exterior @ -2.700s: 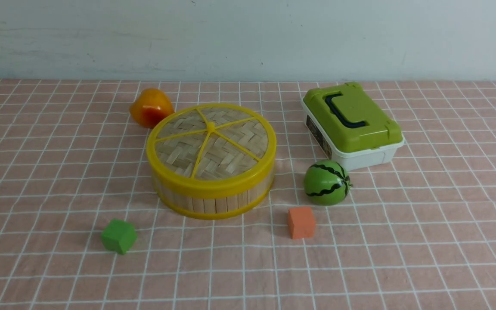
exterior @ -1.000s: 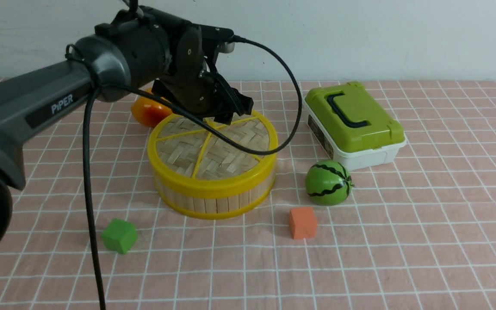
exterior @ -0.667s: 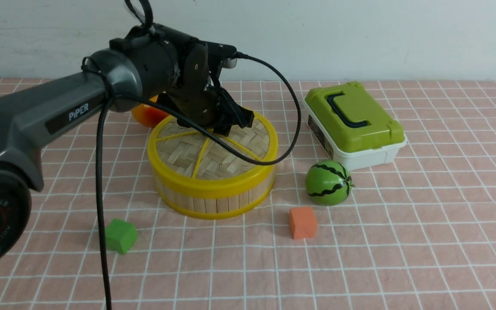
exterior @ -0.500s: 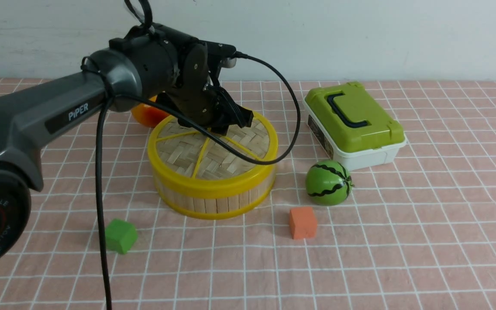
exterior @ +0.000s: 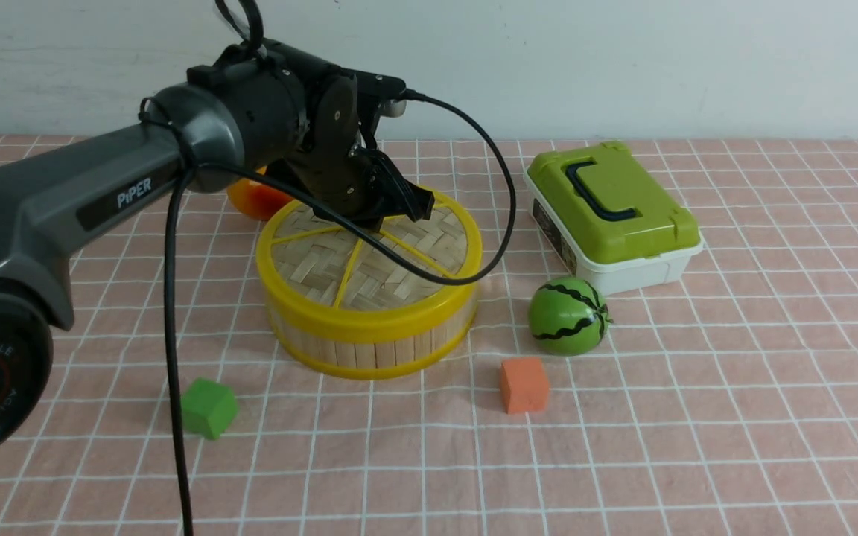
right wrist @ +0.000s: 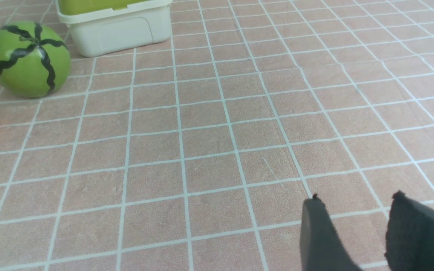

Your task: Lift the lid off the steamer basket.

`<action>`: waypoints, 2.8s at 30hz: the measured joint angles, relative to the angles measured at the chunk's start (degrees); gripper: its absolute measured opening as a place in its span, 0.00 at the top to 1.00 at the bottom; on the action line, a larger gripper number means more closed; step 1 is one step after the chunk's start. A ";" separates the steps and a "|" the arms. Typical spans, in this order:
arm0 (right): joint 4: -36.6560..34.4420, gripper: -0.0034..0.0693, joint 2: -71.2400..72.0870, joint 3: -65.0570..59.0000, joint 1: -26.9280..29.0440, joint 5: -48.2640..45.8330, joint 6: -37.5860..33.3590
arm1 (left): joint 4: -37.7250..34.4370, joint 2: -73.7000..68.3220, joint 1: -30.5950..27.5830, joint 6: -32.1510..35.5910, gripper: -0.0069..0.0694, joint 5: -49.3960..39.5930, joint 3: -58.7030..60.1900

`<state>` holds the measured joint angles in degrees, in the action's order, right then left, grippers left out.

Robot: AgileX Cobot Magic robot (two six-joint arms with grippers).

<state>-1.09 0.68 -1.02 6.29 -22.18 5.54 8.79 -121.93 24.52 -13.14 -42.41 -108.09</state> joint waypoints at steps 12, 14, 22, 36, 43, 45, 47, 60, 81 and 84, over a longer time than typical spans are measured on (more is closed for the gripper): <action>0.00 0.62 0.00 0.00 0.00 0.00 0.00 | -0.69 1.95 0.00 0.00 0.77 -0.47 0.00; 0.00 0.62 0.00 0.00 0.00 0.00 0.00 | -0.69 3.35 0.00 0.00 0.77 -0.51 0.00; 0.00 0.62 0.00 0.00 0.00 0.00 0.00 | 6.07 12.50 -0.37 0.00 0.77 -3.46 0.00; 0.00 0.62 0.00 0.00 0.00 0.00 0.00 | 5.67 21.70 -23.03 -6.94 0.77 0.54 18.64; 0.00 0.62 0.00 0.00 0.00 0.00 0.00 | 4.18 12.59 -24.97 -8.98 0.77 9.62 25.35; 0.00 0.62 0.00 0.00 0.00 0.00 0.00 | 3.86 10.34 -24.97 -8.98 0.77 10.77 25.35; 0.00 0.62 0.00 0.00 0.00 0.00 0.00 | 3.43 8.50 -24.97 -9.24 0.77 11.72 25.35; 0.00 0.62 0.00 0.00 0.00 0.00 0.00 | 0.51 7.60 -24.97 -13.00 0.73 13.59 25.35; 0.00 0.62 0.00 0.00 0.00 0.00 0.00 | -10.03 47.02 -24.97 -5.00 0.93 11.94 29.69; 0.00 0.62 0.00 0.00 0.00 0.00 0.00 | -13.27 55.23 -24.97 -2.63 0.93 13.68 34.14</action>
<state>-1.09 0.68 -1.02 6.29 -22.18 5.54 -4.48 -66.71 -0.45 -15.77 -28.72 -73.95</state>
